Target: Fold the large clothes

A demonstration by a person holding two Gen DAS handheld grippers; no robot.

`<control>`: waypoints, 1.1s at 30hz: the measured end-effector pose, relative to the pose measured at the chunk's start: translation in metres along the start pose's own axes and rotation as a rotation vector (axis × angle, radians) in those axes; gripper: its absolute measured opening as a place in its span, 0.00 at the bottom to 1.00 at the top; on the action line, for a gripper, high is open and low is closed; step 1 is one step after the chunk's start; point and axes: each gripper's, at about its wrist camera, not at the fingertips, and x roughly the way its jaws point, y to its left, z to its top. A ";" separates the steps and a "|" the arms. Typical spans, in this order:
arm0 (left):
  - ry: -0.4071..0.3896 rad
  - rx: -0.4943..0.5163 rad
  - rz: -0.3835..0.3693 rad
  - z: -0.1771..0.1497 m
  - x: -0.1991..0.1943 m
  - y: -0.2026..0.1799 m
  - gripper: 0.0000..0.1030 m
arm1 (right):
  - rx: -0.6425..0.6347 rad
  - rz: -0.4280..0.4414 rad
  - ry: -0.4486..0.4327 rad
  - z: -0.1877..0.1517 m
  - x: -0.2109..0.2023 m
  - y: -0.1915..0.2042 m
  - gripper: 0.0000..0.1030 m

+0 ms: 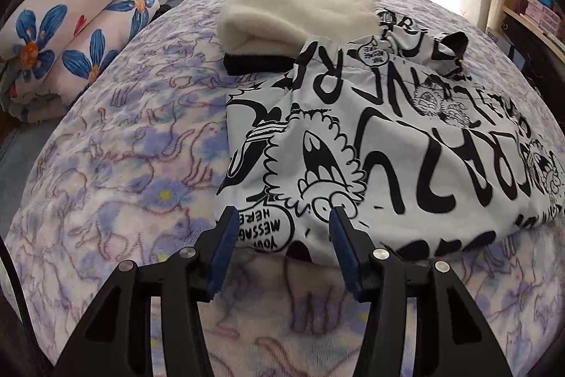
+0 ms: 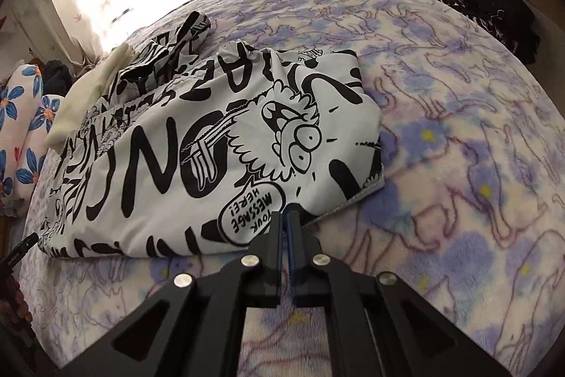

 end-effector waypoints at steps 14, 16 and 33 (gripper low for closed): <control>-0.117 0.079 -0.048 -0.004 -0.060 -0.027 0.51 | -0.031 0.047 -0.019 -0.017 -0.033 0.017 0.02; -0.132 0.076 -0.074 -0.004 -0.068 -0.029 0.51 | -0.043 0.057 -0.023 -0.018 -0.039 0.024 0.02; -0.175 0.178 -0.240 0.027 -0.106 -0.075 0.66 | -0.224 0.155 -0.090 0.006 -0.065 0.101 0.02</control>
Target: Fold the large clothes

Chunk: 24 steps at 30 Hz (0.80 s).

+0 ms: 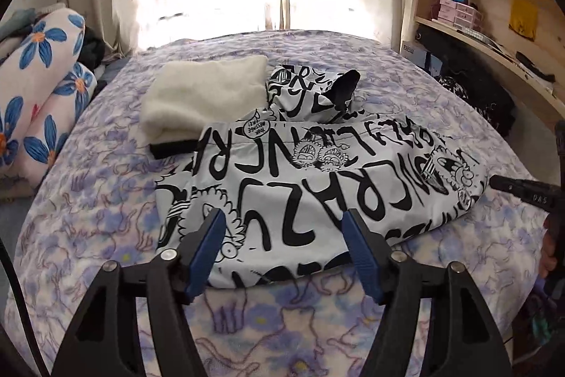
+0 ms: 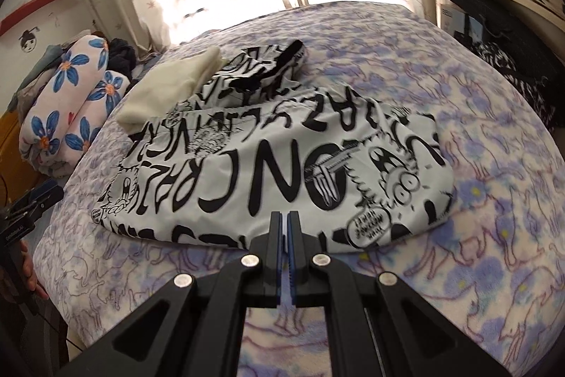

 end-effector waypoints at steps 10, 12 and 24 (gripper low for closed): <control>-0.010 0.087 0.007 0.096 0.058 -0.017 0.66 | -0.102 0.028 -0.053 0.087 0.026 0.023 0.02; 0.002 0.098 0.018 0.125 0.078 -0.016 0.66 | -0.110 0.030 -0.055 0.108 0.036 0.024 0.02; 0.192 0.035 0.010 0.258 0.276 -0.005 0.66 | 0.049 0.057 0.055 0.247 0.177 -0.018 0.10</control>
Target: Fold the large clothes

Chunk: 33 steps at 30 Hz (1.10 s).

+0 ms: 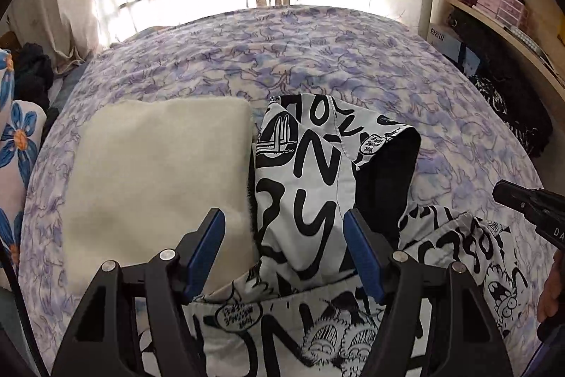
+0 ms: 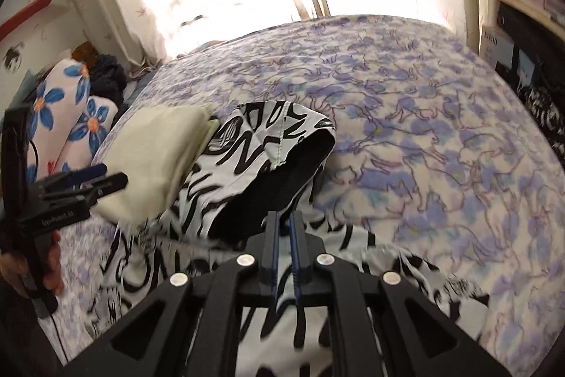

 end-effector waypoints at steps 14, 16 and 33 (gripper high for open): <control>0.232 0.026 0.054 0.009 0.156 -0.011 0.66 | 0.257 0.082 0.051 0.061 0.127 -0.057 0.20; 0.228 0.075 0.062 0.005 0.163 -0.015 0.66 | 0.243 0.036 0.053 0.068 0.144 -0.056 0.20; 0.192 0.189 0.063 -0.006 0.163 -0.027 0.71 | 0.243 0.143 0.039 0.089 0.114 -0.064 0.36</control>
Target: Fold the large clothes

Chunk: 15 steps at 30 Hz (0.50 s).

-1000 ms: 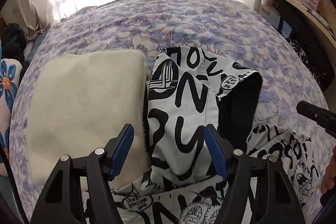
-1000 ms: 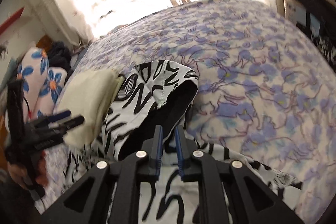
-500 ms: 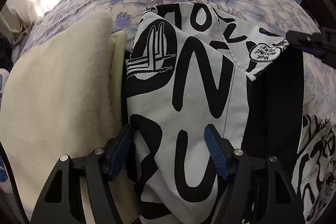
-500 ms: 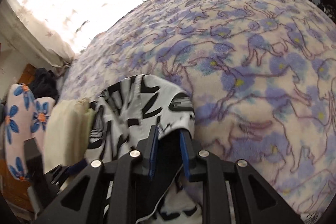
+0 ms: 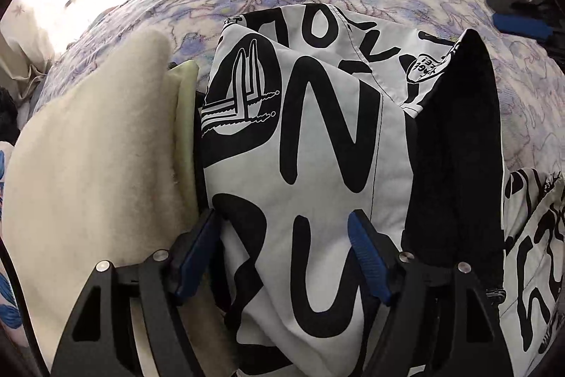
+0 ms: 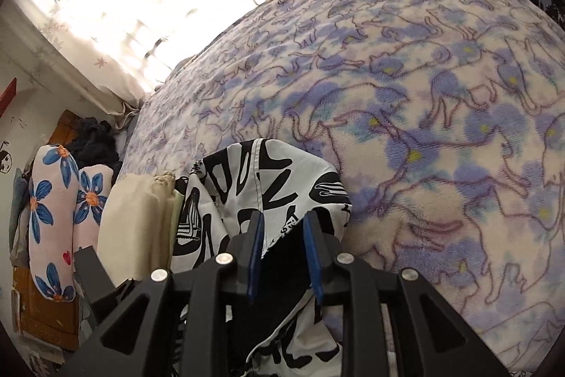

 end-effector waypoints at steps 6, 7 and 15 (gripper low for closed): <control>-0.011 -0.007 -0.009 -0.002 -0.002 0.002 0.71 | -0.006 -0.159 0.012 0.021 0.032 -0.014 0.51; -0.015 -0.008 -0.013 -0.002 -0.002 0.003 0.71 | 0.014 -0.167 0.042 0.022 0.046 -0.021 0.51; -0.045 0.001 -0.029 -0.006 -0.004 0.004 0.72 | 0.057 -0.139 0.162 0.003 0.121 -0.029 0.51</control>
